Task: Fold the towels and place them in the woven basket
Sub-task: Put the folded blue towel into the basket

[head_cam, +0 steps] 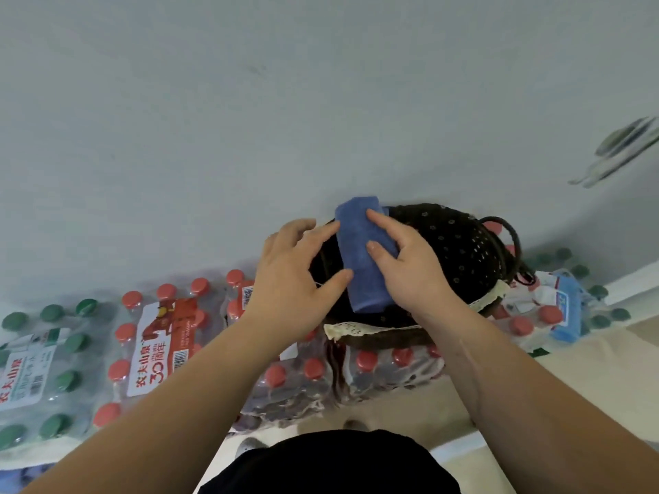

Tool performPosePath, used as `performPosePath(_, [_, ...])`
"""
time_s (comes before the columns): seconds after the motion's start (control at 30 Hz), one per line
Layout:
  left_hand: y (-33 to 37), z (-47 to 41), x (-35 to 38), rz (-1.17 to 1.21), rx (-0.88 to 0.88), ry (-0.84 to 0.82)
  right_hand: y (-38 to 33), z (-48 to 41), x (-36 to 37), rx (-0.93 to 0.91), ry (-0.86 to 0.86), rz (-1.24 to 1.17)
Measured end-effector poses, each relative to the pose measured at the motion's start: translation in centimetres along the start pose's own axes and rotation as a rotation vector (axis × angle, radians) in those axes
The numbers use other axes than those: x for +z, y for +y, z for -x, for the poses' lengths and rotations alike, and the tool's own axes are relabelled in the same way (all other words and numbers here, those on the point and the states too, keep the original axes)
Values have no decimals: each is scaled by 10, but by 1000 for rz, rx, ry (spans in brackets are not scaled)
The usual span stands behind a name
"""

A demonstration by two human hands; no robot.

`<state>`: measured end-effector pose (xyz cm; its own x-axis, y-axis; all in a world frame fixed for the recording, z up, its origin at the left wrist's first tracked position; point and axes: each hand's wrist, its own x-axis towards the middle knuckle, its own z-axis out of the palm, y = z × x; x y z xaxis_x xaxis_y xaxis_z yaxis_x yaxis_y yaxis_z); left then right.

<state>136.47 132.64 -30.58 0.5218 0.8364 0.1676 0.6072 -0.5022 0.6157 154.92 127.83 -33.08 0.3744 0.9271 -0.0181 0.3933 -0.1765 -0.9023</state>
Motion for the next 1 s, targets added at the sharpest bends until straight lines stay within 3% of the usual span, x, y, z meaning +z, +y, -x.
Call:
performPosePath(0.13, [-13, 9, 10, -140, -83, -34, 30, -9, -1, 163, -165, 179])
performPosePath(0.3, [-28, 14, 15, -164, -131, -53, 34, -17, 23, 160, -326, 193])
performPosePath(0.4, [-30, 14, 16, -184, -116, -69, 36, -19, 25, 141, -422, 399])
performPosePath(0.57, [-33, 14, 20, -239, -44, -85, 33, -14, 17, -122, -334, 974])
performPosePath(0.63, [-33, 17, 23, -240, -47, -102, 31, -13, 15, -320, -340, 1054])
performPosePath(0.7, [-32, 18, 26, -235, -49, -104, 31, -15, 13, -450, -479, 1066])
performPosePath(0.8, [-34, 19, 28, -228, -45, -105, 38, -17, 14, -329, -681, 1069])
performPosePath(1.0, [-35, 20, 32, -257, -45, -109, 49, -25, 17, -228, -814, 1088])
